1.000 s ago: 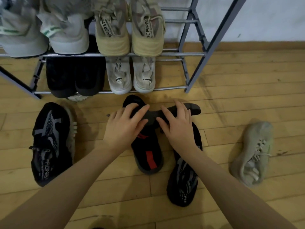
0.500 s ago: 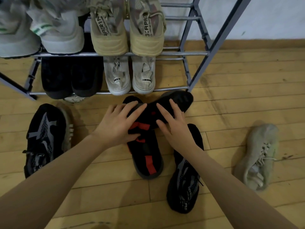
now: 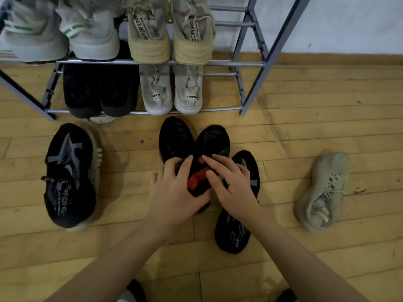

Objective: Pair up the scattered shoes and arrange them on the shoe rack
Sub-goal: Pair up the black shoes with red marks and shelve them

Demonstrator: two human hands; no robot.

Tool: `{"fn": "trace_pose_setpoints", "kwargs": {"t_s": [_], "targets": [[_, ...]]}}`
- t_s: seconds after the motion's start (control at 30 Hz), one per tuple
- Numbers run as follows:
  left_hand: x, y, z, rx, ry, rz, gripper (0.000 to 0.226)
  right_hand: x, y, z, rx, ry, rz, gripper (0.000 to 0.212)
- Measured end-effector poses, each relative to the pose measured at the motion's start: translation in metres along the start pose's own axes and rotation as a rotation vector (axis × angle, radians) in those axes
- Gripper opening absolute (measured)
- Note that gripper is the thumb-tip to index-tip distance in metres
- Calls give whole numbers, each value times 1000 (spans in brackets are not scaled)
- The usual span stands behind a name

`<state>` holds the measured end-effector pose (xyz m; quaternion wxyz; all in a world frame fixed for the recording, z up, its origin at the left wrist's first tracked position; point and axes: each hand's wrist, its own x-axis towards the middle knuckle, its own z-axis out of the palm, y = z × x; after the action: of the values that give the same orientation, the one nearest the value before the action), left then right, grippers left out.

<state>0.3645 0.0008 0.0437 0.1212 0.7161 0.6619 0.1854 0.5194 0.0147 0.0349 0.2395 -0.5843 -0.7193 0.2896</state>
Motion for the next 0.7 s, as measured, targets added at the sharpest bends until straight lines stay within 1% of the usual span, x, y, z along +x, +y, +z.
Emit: {"fn": "trace_pose_setpoints", "kwargs": {"t_s": [0.1,0.13,0.23,0.27,0.33,0.4,0.47,0.57,0.63,0.7], "targets": [[-8,19,7,-130,30,-90,79,-20,2,-8,-60,38,51,47],[-8,24,9,-190,38,-123,79,-24,5,-14,-41,39,76,46],[-7,33,19,-255,38,-171,84,-32,15,-33,194,27,161,37],[-7,36,22,-230,18,-164,86,-33,19,-37,222,27,164,35],[-9,40,32,-154,-45,-127,90,-36,27,-40,196,9,172,36],[-14,38,40,-124,-133,-93,94,-37,35,-41,177,-22,234,37],[-20,32,44,-105,-194,-11,95,-39,42,-42,129,-58,275,35],[-24,19,39,-127,-221,96,85,-44,39,-40,-36,-107,274,38],[-22,11,31,-194,-237,89,74,-48,32,-35,-71,-64,252,44],[-21,1,23,-225,-203,44,67,-50,22,-28,-95,-32,221,52]]}}
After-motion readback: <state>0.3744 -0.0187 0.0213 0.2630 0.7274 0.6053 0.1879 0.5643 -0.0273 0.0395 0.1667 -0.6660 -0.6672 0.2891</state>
